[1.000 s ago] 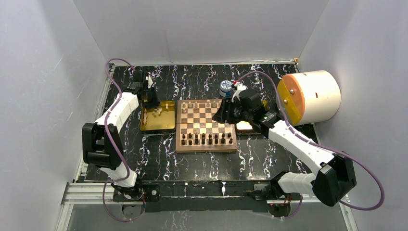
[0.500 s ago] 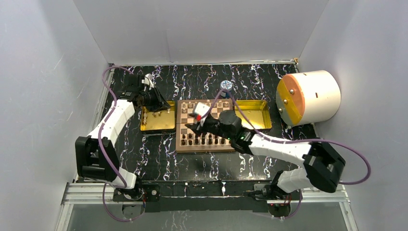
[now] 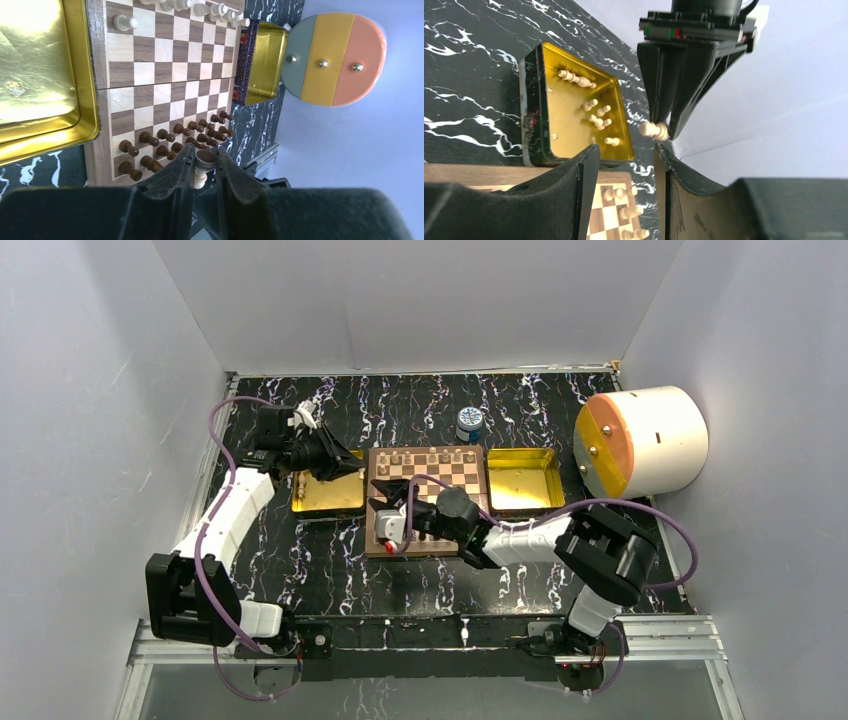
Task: Set up the chess pieces on the board
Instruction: Place the chess piece on the chessboard.
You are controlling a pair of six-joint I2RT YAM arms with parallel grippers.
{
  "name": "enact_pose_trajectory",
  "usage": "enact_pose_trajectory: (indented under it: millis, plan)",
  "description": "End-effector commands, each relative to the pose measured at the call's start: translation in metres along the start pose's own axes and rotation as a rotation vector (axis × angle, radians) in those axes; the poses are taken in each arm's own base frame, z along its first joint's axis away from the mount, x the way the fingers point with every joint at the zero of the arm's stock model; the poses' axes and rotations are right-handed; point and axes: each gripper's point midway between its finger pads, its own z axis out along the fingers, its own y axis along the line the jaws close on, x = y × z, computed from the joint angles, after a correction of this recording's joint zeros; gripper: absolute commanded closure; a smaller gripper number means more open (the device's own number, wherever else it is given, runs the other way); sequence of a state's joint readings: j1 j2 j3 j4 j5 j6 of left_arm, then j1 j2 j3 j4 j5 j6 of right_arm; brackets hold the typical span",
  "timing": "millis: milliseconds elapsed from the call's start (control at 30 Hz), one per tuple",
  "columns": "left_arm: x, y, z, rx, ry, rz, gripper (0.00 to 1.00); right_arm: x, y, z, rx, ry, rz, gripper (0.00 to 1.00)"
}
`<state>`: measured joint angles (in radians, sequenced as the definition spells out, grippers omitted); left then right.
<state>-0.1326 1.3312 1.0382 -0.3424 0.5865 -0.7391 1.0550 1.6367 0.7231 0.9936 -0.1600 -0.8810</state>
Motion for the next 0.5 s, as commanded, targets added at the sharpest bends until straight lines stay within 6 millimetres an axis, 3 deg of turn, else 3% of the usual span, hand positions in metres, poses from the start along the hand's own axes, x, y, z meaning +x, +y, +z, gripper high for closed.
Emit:
enact_pose_trajectory:
  millis: [0,467]
  plan:
    - [0.009,-0.015,-0.012,0.07,0.008,-0.036,0.93,-0.037,-0.039,0.006,0.159,-0.124,-0.193,0.48]
    - [0.022,-0.014,-0.017,0.103,0.011,-0.099,0.92,-0.033,-0.045,0.018,0.221,-0.101,-0.314,0.54]
